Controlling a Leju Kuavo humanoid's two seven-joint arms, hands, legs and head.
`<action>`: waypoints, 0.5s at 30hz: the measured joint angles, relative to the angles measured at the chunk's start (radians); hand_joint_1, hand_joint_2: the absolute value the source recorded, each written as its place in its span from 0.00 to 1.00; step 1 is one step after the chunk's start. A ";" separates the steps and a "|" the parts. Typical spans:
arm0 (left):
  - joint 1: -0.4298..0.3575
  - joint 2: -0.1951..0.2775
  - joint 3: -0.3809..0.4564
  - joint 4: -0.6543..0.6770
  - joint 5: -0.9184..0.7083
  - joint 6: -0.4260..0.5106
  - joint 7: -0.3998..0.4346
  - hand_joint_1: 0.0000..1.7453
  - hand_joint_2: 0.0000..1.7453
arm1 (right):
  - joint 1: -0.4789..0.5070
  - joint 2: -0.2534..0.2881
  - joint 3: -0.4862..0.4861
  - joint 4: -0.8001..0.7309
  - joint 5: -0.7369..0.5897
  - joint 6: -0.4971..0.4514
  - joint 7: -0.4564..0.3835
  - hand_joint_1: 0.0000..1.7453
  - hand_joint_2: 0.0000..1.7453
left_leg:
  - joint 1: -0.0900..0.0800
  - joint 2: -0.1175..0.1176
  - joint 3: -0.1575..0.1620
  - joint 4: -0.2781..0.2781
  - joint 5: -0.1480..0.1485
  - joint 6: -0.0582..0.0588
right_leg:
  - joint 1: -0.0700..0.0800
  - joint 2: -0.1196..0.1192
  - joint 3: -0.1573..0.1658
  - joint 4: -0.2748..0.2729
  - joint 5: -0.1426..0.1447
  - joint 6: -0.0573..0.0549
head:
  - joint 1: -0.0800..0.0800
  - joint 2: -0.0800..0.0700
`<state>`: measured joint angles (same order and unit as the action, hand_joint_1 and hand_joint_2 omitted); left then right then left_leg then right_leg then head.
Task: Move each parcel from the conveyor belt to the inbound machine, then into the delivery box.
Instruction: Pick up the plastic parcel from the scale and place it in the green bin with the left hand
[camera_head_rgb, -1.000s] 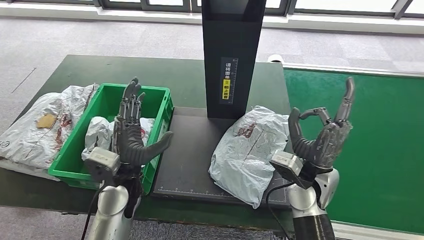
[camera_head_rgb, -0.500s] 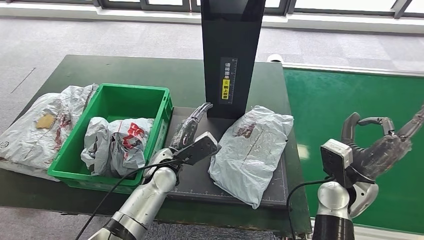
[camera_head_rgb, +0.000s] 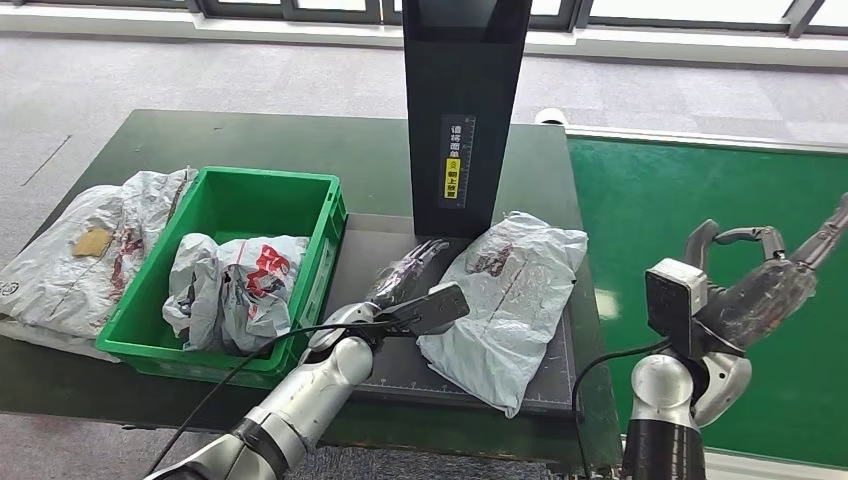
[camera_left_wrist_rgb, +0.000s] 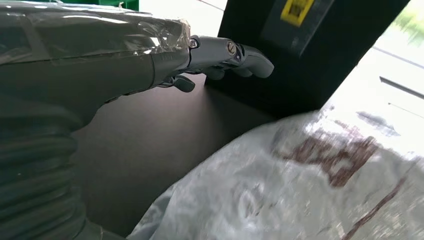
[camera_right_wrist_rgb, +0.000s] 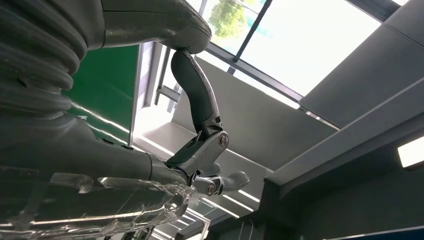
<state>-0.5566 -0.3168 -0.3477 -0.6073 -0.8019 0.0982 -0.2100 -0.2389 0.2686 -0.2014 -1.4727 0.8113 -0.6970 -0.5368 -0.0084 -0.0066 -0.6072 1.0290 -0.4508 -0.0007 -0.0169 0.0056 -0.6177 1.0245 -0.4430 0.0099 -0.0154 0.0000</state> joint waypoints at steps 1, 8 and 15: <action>-0.005 -0.003 -0.008 0.017 -0.022 -0.009 0.017 0.00 1.00 | -0.001 0.000 0.000 0.002 0.001 0.000 0.011 0.00 0.00 | 0.000 0.000 0.000 0.000 0.000 0.000 | 0.000 0.000 0.000 0.000 0.000 0.000 | 0.000 0.000; -0.026 -0.039 -0.085 0.116 -0.099 -0.040 0.077 0.00 1.00 | -0.006 -0.006 0.000 0.020 0.014 0.000 0.078 0.00 0.00 | 0.000 0.000 -0.001 0.000 0.000 0.000 | 0.000 0.000 0.000 0.000 0.000 0.000 | 0.000 0.000; -0.043 -0.047 -0.172 0.145 -0.057 -0.051 0.102 0.00 1.00 | -0.006 -0.017 -0.004 0.035 0.009 0.000 0.107 0.00 0.00 | 0.000 0.000 0.000 0.000 0.000 0.000 | 0.000 0.000 0.000 0.000 0.000 0.000 | 0.000 0.000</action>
<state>-0.5993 -0.3642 -0.5194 -0.4626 -0.8588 0.0467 -0.1076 -0.2453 0.2511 -0.2051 -1.4377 0.8207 -0.6973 -0.4303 -0.0084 -0.0068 -0.6075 1.0289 -0.4510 -0.0005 -0.0169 0.0052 -0.6177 1.0244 -0.4433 0.0102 -0.0155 0.0000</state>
